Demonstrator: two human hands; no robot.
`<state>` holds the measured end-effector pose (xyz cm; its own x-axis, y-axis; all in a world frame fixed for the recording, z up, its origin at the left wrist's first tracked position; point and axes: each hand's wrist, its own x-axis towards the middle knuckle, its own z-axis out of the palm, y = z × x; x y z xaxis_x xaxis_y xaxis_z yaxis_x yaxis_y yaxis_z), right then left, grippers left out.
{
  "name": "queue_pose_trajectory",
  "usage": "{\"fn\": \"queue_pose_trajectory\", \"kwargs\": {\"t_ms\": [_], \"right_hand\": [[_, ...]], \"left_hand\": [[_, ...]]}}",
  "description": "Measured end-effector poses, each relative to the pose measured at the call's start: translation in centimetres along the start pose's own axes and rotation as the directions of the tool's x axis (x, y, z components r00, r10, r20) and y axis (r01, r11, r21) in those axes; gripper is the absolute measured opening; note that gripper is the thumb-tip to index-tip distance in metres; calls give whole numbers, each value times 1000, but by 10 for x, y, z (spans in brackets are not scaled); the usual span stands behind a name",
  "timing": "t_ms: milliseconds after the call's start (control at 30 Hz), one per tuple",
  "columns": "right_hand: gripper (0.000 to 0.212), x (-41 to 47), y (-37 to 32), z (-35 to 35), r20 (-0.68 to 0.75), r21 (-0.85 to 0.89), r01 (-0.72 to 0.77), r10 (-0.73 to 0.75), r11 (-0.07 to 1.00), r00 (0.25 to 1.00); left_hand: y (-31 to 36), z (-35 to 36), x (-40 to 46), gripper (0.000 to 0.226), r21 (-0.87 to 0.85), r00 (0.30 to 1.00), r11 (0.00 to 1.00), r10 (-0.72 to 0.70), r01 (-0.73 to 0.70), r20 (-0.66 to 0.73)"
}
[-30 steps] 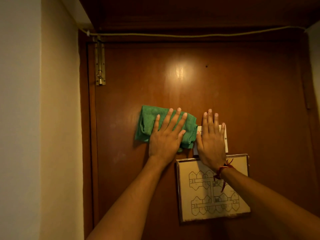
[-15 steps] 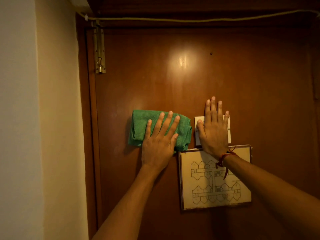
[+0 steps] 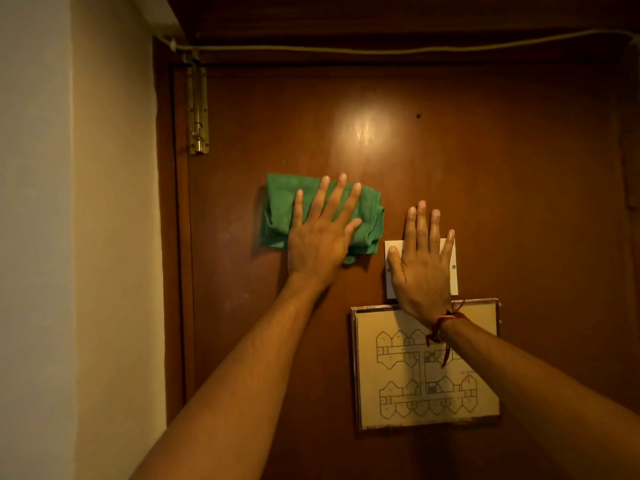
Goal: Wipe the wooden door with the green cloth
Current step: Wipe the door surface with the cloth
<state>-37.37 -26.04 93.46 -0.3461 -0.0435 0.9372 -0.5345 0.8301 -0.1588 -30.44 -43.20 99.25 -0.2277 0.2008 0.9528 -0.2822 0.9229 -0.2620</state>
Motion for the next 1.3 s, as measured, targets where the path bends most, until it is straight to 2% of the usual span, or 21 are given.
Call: {"fn": "queue_pose_trajectory", "kwargs": {"t_ms": [100, 233, 400, 500, 667, 800, 900, 1033, 1200, 1300], "right_hand": [[76, 0, 0, 1, -13, -7, -7, 6, 1000, 1000], [77, 1, 3, 1, -22, 11, 7, -7, 1000, 1000], [80, 4, 2, -5, -9, -24, 15, -15, 1000, 1000], [81, 5, 3, -5, -3, -32, 21, -21, 999, 1000], [82, 6, 5, -4, 13, -35, 34, -34, 999, 999], [80, 7, 6, 0, -11, -33, 24, -24, 999, 1000], [79, 7, 5, 1, -34, -20, 18, -19, 1000, 999], [76, 10, 0, 1, -61, 11, 78, -77, 997, 995], [76, 21, -20, -3, -45, 28, 154, -153, 988, 987], [79, 24, -17, -2, -29, 13, 187, -187, 982, 982]], "left_hand": [[3, 2, 8, 60, -8, 999, 1000, -27, 27, -34], [9, 6, -25, 59, -47, 998, 998, -44, 41, -48], [15, 9, -101, 62, -36, 997, 996, -75, 76, 9], [15, 8, -116, 62, -31, 995, 995, -91, 92, 44], [-2, -2, -64, 61, 3, 999, 999, -39, 39, 32], [-10, -7, 2, 60, -15, 993, 993, -116, 116, 20], [-6, -6, 11, 61, -24, 990, 989, -143, 144, 14], [3, 2, -39, 61, -36, 993, 992, -120, 120, 9], [12, 4, -130, 63, -30, 982, 984, -172, 175, 76], [2, 1, -147, 63, 3, 983, 989, -145, 146, 112]]}}
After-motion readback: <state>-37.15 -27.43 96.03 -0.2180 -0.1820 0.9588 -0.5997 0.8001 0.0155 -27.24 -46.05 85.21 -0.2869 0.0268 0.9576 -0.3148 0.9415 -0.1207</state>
